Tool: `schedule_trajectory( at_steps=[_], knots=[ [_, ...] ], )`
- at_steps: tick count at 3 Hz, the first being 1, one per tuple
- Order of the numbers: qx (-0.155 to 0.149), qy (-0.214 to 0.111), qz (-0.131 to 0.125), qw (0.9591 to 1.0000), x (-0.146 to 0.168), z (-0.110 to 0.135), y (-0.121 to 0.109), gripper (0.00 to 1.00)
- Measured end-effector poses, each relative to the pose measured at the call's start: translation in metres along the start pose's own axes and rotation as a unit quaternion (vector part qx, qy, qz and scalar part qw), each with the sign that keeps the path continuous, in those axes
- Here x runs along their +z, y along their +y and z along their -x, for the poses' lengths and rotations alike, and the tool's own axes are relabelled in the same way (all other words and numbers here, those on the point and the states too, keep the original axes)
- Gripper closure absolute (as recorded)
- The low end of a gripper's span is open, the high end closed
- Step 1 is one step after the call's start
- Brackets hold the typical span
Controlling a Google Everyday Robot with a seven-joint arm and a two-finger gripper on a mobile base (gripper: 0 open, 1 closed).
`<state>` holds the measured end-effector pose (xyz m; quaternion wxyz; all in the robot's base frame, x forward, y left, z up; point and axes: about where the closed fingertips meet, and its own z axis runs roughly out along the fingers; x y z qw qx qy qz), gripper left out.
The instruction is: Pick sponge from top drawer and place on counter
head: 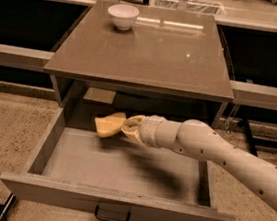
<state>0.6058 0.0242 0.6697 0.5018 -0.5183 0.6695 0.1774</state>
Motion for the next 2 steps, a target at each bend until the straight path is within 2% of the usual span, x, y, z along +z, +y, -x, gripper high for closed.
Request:
schedule_trajectory(
  at_steps=[1,2],
  knots=[
    [-0.089,-0.023,0.017,0.9956,-0.030,0.049,0.032,1.00],
    [-0.142,-0.069,-0.013,0.9874,-0.062,0.086,0.032,1.00]
  ],
)
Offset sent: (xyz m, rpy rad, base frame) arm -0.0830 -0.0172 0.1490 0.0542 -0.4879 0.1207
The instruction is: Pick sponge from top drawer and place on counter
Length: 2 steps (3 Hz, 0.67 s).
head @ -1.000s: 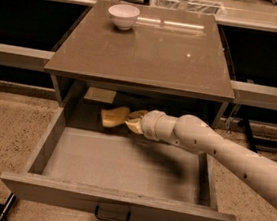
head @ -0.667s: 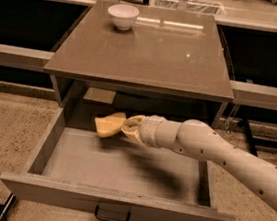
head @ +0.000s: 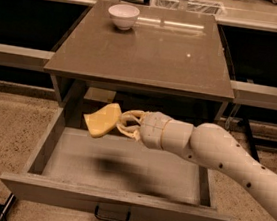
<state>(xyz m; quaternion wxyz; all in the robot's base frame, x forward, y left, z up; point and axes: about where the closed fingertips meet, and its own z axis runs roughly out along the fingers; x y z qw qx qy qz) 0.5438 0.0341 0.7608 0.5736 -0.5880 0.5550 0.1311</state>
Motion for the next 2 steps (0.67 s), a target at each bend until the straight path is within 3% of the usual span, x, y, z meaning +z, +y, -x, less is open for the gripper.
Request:
schedule_trajectory(
  at_steps=[1,2],
  knots=[
    [0.001,-0.021,-0.043,0.9989,-0.027,0.008,-0.033,1.00],
    [-0.003,-0.032,-0.061,0.9976,-0.048,0.014,-0.070,1.00]
  ],
)
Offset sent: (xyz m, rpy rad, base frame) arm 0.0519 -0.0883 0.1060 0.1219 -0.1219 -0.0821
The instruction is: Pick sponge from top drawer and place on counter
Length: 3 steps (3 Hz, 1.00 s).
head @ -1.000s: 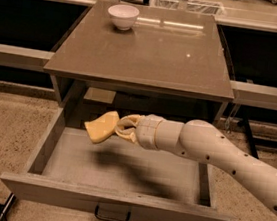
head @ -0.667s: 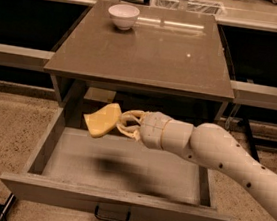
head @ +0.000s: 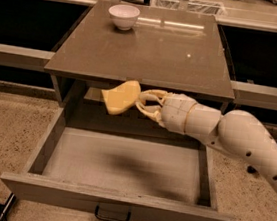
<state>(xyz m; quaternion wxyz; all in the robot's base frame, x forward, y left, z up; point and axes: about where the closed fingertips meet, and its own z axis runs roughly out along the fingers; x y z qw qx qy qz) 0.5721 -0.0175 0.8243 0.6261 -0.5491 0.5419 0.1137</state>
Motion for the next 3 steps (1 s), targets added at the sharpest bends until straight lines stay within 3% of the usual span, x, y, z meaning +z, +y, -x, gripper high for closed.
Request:
schedule_trajectory(
  at_steps=[2,3],
  knots=[
    [-0.001,0.026,-0.015,0.9996,-0.002,0.012,-0.079,1.00],
    [0.029,0.057,-0.042,0.9970,0.004,0.009,-0.119,0.81]
  ],
)
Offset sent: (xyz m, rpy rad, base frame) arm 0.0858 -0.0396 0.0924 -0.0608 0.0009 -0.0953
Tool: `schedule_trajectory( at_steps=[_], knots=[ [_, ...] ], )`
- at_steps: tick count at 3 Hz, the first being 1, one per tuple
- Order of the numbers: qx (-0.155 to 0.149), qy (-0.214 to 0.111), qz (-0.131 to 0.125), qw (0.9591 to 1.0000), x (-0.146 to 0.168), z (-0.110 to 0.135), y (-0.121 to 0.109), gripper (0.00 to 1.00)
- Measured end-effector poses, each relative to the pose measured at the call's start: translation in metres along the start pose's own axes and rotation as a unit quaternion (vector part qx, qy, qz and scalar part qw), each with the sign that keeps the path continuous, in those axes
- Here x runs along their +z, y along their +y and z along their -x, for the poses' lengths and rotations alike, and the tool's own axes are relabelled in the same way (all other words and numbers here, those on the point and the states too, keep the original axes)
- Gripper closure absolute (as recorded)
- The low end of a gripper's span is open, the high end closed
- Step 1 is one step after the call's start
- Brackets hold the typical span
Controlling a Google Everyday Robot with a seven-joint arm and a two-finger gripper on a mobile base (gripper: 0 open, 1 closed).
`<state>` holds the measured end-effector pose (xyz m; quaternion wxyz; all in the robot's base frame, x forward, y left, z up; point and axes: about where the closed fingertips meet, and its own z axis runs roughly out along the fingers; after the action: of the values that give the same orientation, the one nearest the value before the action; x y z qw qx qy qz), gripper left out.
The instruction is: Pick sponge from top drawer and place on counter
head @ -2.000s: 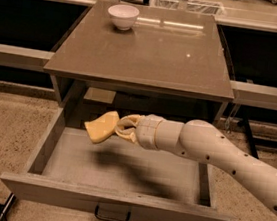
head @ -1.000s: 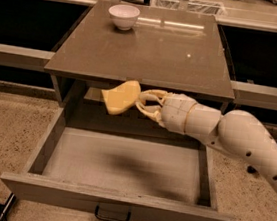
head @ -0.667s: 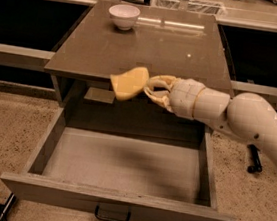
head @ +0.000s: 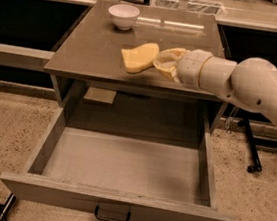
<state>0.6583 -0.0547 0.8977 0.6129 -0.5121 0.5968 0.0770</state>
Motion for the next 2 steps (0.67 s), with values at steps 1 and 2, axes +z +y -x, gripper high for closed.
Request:
schedule_trajectory(
  at_steps=[1,2],
  knots=[
    [0.045,0.045,-0.045,0.9970,0.004,-0.013,-0.029,0.59],
    [0.089,0.071,-0.075,0.9907,-0.009,-0.043,-0.049,0.35]
  ],
)
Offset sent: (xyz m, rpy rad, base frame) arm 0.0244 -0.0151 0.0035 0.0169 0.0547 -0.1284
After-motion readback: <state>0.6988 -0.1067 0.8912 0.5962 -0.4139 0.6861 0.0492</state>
